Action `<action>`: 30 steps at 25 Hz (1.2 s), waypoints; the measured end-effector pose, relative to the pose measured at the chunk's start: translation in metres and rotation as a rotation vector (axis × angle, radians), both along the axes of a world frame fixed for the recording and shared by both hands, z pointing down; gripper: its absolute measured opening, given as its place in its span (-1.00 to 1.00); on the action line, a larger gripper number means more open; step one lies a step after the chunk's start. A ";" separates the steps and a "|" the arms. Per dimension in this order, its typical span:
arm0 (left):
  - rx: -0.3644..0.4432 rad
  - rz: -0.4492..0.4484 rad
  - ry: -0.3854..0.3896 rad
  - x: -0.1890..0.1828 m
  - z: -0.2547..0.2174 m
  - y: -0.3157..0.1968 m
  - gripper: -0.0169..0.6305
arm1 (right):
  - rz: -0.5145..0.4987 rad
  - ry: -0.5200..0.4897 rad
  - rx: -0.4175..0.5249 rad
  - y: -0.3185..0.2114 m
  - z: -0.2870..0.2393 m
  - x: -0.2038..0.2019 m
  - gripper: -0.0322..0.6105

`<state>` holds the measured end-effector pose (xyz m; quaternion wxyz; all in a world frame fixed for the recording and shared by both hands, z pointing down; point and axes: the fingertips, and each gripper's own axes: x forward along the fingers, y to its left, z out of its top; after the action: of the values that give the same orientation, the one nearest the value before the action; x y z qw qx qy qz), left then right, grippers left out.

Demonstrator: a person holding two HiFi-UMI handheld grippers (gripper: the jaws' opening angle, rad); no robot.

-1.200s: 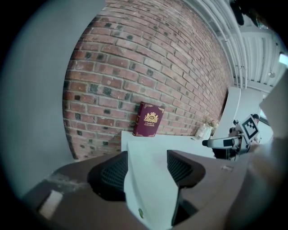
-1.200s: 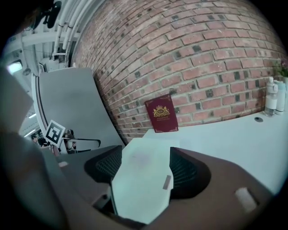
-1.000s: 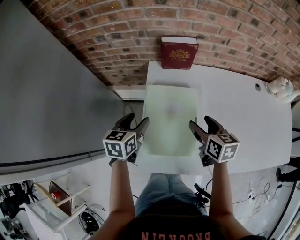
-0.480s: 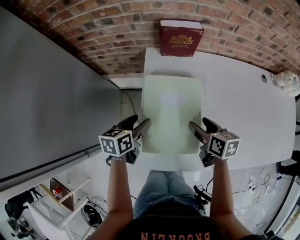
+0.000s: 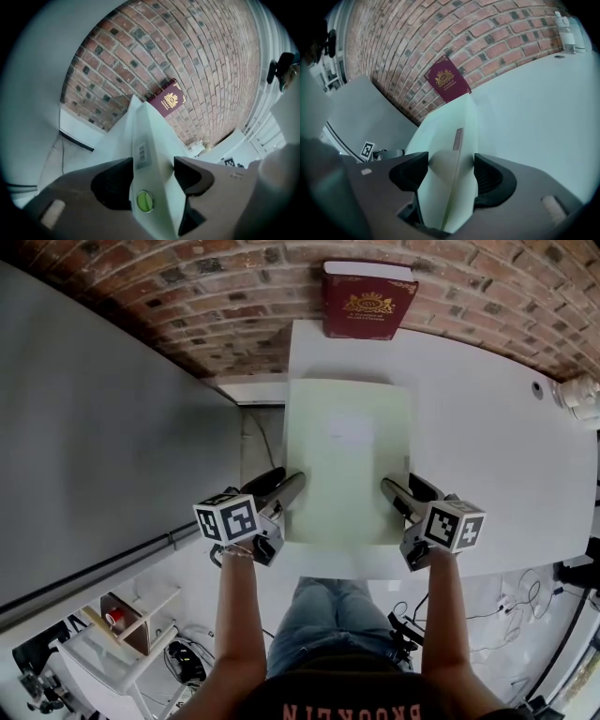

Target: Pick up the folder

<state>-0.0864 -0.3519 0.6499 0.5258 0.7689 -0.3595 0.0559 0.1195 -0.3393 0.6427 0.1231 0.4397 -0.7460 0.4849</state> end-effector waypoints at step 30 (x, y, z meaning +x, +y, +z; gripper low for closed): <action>0.026 -0.085 0.036 0.001 -0.021 -0.004 -0.09 | 0.105 -0.079 0.025 -0.002 -0.020 -0.002 0.04</action>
<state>-0.0852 -0.3555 0.6287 0.5242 0.7605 -0.3829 0.0148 0.1179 -0.3409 0.6232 0.0625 0.4604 -0.7321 0.4982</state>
